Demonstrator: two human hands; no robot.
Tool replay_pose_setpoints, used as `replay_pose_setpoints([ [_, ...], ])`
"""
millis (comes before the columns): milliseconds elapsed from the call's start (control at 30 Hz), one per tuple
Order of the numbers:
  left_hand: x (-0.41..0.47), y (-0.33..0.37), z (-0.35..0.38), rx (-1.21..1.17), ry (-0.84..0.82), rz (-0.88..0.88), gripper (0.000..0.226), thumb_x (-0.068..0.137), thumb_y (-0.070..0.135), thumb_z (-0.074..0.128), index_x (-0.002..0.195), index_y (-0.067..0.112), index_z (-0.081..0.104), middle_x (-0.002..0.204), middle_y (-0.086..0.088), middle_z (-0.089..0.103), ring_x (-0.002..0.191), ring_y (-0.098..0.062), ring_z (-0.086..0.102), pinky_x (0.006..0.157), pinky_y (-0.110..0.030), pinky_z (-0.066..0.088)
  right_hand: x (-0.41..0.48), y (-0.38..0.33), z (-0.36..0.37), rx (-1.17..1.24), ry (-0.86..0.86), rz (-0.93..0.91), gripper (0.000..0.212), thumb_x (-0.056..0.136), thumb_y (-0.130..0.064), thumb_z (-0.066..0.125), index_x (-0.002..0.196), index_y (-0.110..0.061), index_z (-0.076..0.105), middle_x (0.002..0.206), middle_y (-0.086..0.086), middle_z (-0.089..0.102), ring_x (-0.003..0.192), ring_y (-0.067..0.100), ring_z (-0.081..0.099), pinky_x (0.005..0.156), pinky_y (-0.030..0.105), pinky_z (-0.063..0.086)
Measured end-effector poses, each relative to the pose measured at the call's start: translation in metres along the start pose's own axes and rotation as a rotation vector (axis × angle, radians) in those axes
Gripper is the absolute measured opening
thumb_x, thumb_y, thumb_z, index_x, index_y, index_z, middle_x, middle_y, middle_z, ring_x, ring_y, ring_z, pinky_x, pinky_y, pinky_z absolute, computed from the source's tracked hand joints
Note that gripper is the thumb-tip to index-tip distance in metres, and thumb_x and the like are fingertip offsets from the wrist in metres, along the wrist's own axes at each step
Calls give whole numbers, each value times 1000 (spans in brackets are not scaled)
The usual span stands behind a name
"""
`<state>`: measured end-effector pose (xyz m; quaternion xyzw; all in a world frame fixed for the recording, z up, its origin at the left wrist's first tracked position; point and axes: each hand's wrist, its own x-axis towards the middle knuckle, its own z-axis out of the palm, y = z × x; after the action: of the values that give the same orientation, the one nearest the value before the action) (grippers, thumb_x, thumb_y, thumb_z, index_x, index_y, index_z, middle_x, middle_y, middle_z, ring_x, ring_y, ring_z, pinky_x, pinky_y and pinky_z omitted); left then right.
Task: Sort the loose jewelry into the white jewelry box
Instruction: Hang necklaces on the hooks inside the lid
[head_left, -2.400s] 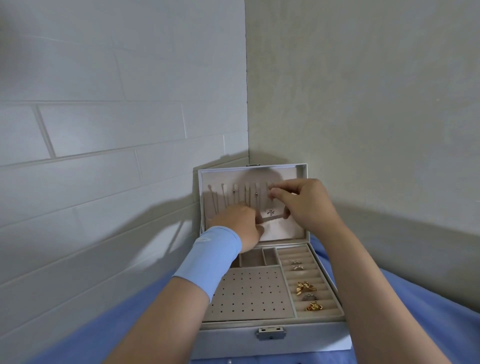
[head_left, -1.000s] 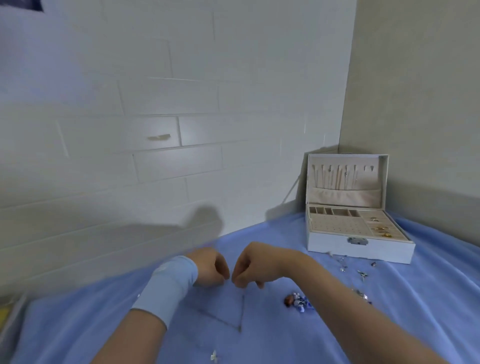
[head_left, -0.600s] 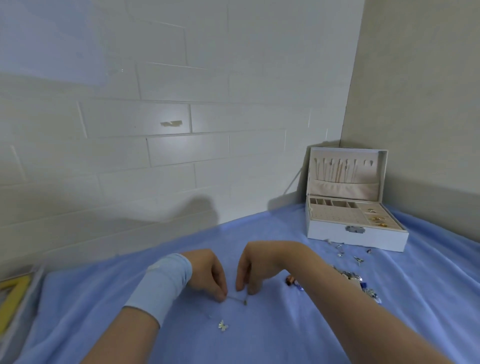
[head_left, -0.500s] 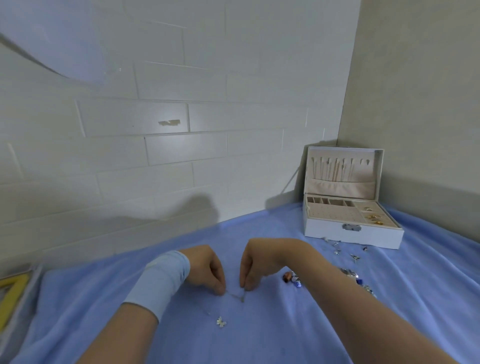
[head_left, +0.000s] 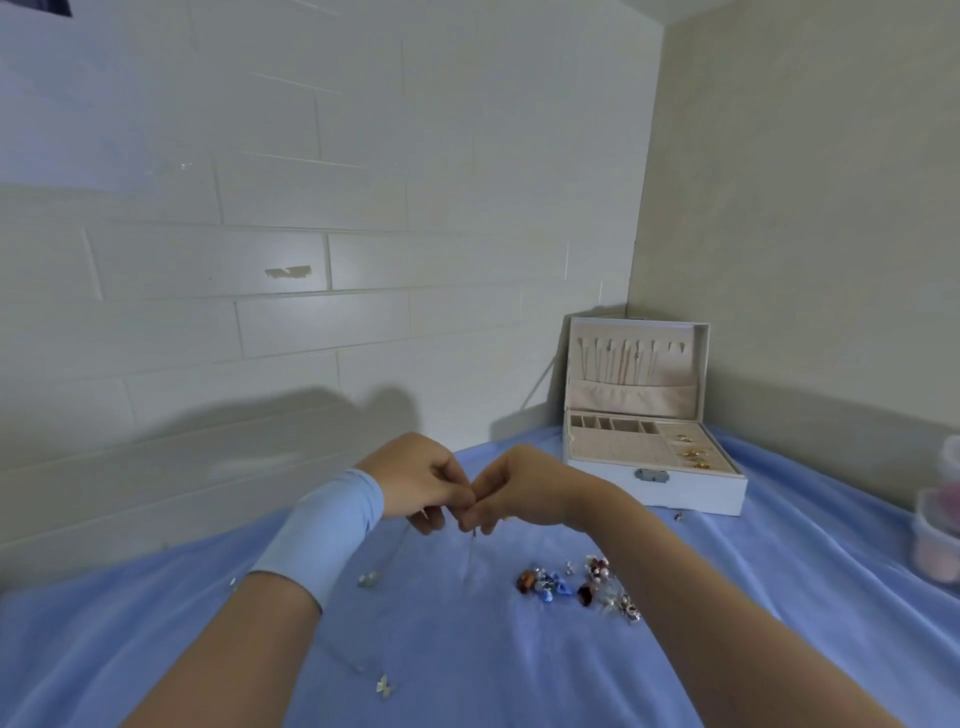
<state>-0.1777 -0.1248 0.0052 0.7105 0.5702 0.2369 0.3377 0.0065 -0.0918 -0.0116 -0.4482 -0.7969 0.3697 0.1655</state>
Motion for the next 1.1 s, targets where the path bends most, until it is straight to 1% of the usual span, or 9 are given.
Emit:
replay_pose_setpoints([
  [67, 8, 13, -2, 9, 8, 21, 9, 87, 17, 72, 88, 9, 72, 81, -1, 77, 69, -15, 72, 62, -26, 57, -5, 3, -13, 34, 28, -14, 7, 82, -26, 81, 87, -23, 82, 78, -6, 77, 75, 4, 64, 76, 24, 47],
  [133, 16, 25, -3, 3, -3, 33, 10, 87, 17, 72, 87, 8, 72, 81, 0, 77, 73, -18, 74, 61, -25, 55, -10, 7, -28, 49, 72, -29, 9, 87, -22, 75, 91, -17, 82, 84, -6, 78, 73, 5, 65, 64, 13, 47],
  [200, 23, 35, -4, -11, -19, 45, 11, 88, 18, 72, 88, 7, 71, 82, 0, 77, 74, -18, 74, 60, -24, 54, -14, 12, -43, 83, 144, -58, 11, 91, -23, 73, 94, -15, 81, 85, -4, 78, 69, 7, 64, 56, 11, 45],
  [367, 44, 57, 4, -156, -13, 105, 15, 92, 15, 69, 93, 0, 65, 87, -8, 77, 79, -24, 75, 65, -28, 59, -14, 26, -75, 274, 237, -120, 11, 93, -18, 72, 85, -15, 79, 76, 4, 73, 68, 15, 60, 67, 24, 52],
  [533, 71, 75, 20, -417, -14, 150, 13, 90, 9, 69, 84, 1, 61, 92, -17, 76, 87, -29, 74, 77, -37, 60, -15, 41, -99, 318, 293, -177, 24, 99, -18, 61, 79, -10, 72, 67, 3, 58, 65, 17, 47, 63, 26, 41],
  [633, 89, 83, 28, -413, 11, 163, 13, 88, 7, 72, 79, 3, 62, 94, -19, 75, 89, -26, 74, 86, -39, 60, -12, 55, -110, 327, 287, -164, 26, 100, -21, 57, 80, -12, 70, 68, -1, 53, 67, 16, 40, 63, 28, 36],
  [767, 113, 93, 33, -353, 83, 196, 14, 86, 10, 74, 78, 4, 65, 86, -14, 75, 81, -16, 73, 77, -30, 60, -11, 70, -129, 330, 285, -172, 20, 100, -25, 61, 86, -18, 73, 75, 4, 49, 68, 19, 36, 64, 28, 32],
  [967, 152, 98, 45, -478, 131, 267, 10, 92, 9, 66, 85, 1, 65, 72, -6, 69, 69, -15, 66, 82, -37, 60, -9, 90, -159, 326, 302, -160, 11, 94, -18, 69, 85, -15, 74, 63, -12, 60, 57, 0, 47, 60, 15, 38],
  [1100, 169, 100, 58, -575, 120, 307, 13, 94, 8, 62, 84, 2, 64, 71, -9, 67, 69, -20, 65, 78, -37, 60, -2, 103, -170, 378, 298, -165, 11, 94, -18, 68, 85, -13, 71, 73, -7, 65, 67, 5, 54, 69, 19, 42],
])
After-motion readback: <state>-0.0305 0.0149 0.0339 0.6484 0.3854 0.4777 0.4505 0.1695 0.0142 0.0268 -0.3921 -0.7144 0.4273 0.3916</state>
